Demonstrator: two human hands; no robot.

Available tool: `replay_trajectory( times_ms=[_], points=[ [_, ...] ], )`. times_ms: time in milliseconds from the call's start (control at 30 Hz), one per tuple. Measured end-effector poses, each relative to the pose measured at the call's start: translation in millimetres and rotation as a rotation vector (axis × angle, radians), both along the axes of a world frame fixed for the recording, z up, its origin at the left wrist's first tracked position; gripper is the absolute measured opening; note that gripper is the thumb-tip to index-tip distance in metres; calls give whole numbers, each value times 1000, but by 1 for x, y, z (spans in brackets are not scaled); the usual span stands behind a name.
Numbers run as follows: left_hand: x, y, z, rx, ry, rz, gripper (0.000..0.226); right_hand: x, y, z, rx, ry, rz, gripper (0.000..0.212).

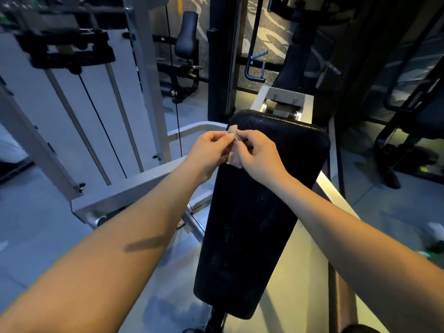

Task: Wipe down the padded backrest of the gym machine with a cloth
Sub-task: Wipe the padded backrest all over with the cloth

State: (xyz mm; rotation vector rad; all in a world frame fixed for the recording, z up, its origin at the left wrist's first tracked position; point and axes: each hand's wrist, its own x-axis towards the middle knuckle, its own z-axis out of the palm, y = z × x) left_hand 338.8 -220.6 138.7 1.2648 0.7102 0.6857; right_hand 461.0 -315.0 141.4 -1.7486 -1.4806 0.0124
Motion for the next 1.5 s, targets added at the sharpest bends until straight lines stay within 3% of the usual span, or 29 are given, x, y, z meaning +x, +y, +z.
replay_trajectory(
  times_ms=[133, 367, 467, 600, 667, 733, 833, 933, 1067, 1167, 1367, 1500],
  points=[
    [6, -5, 12, -7, -60, -52, 15, 6, 0, 15, -38, 406, -22, 25],
    [13, -5, 17, -82, -30, -70, 21, 26, -1, 17, -62, 578, -54, 13],
    [14, -4, 15, -2, 26, -146, 27, 29, -2, 22, -134, 440, 6, 14],
    [16, 15, 23, 182, 69, 218, 14, 52, -4, 39, -42, -67, -162, 18],
    [18, 25, 34, 383, 152, 406, 8, 70, 0, 46, -9, -403, -290, 21],
    [25, 35, 45, 639, 257, 475, 4, 85, 7, 45, -84, -586, -398, 31],
    [50, 35, 46, 899, 325, 310, 7, 92, 17, 33, -226, -662, -474, 51],
    [67, 17, 25, 1016, 375, 185, 4, 97, 23, 28, -240, -673, -483, 55],
    [67, 26, 19, 815, 279, 225, 23, 106, 25, 29, -264, -682, -414, 53],
    [74, 40, 23, 774, 288, 226, 18, 107, 27, 28, -237, -699, -408, 51],
    [89, 34, 28, 1200, 232, 36, 26, 104, 29, 22, -219, -794, -462, 47],
    [74, 63, 24, 915, 252, 66, 21, 106, 27, 21, -166, -830, -463, 48]
  ],
)
